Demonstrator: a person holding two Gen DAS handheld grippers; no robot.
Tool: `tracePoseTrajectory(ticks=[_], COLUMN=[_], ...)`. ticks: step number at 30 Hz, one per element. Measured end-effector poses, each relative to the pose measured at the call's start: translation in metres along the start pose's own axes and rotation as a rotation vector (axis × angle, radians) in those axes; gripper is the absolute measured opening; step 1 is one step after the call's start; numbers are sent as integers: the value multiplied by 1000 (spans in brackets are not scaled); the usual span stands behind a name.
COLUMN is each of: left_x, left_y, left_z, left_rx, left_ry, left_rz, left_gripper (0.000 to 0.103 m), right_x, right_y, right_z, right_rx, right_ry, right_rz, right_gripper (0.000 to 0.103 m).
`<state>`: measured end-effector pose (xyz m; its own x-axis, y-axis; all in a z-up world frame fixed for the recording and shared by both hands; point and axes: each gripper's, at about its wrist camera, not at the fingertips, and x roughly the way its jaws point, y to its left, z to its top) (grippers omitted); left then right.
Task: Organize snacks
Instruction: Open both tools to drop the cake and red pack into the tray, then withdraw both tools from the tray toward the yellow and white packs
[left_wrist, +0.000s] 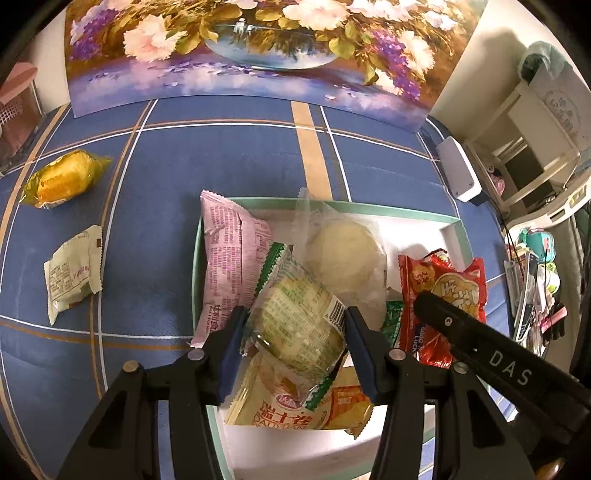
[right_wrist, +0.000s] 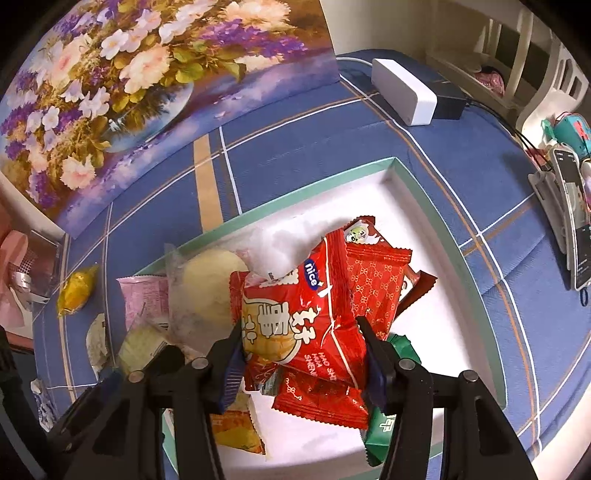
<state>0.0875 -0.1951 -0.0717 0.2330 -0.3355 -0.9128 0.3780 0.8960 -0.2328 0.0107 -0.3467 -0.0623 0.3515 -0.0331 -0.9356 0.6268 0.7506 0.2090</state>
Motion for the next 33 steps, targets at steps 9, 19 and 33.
tracePoseTrajectory(ticks=[9, 19, 33], left_x=[-10, -40, -50], left_y=[0, -1, 42], left_z=[4, 9, 9], left_rx=[-21, -29, -181], left_ry=[1, -35, -51], left_rz=[-36, -29, 82], left_gripper=[67, 67, 67], right_x=[-9, -41, -41], right_y=[-7, 0, 12], right_z=[1, 4, 1], right_rx=[34, 0, -43], right_ry=[2, -51, -53], right_rz=[23, 31, 4], right_gripper=[62, 62, 63])
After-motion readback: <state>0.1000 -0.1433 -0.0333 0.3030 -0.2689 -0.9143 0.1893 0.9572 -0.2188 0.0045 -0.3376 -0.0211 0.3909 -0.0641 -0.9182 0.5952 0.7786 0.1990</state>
